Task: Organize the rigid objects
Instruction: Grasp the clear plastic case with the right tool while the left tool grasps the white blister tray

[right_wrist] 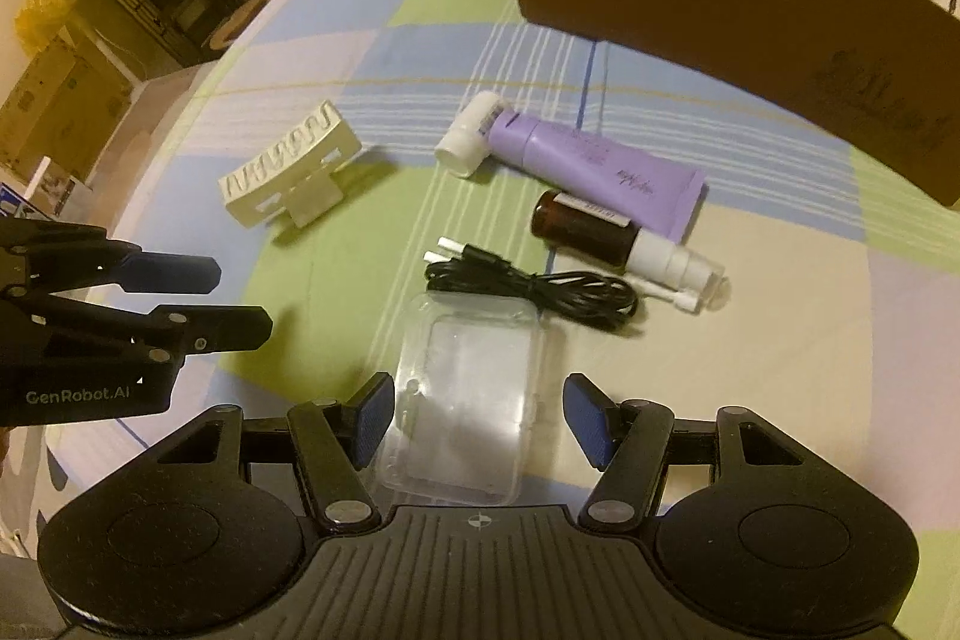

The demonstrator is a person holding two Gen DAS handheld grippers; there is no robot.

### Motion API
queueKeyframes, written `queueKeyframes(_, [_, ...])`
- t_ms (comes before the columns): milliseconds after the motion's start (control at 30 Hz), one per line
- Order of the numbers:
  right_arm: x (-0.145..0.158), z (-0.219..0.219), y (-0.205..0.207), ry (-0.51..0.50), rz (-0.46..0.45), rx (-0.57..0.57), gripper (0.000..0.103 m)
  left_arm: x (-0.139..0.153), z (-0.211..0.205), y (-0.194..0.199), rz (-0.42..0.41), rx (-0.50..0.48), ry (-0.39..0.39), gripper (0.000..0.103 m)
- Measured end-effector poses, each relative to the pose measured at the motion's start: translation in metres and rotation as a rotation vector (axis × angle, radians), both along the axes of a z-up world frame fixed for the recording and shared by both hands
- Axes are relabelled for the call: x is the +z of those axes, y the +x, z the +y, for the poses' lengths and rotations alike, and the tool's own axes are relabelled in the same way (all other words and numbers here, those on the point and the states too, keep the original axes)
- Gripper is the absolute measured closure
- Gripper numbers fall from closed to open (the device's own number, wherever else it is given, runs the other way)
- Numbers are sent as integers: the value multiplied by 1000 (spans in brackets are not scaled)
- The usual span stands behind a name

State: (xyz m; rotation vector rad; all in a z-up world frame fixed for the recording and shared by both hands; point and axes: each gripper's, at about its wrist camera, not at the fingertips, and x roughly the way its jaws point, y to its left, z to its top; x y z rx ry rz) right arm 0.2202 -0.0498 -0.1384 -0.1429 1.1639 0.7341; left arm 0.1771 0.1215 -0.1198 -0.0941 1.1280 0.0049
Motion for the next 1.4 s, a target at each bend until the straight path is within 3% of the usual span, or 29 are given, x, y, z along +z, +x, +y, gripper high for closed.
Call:
queueKeyframes(400, [-15,20,-5,-69,-15,-43,40,-1,11,-5,-9,-24,-8,59])
queueKeyframes(800, [2,1,-9,-4,-45,-109,48,11,12,2,-65,-100,-10,59])
queueKeyframes(1100, [25,-32,-6,42,-90,-245,48,16,28,28,-127,-134,65,59])
queueKeyframes(1400, [28,-62,-2,46,-87,-348,48,-11,35,58,-69,-145,129,61])
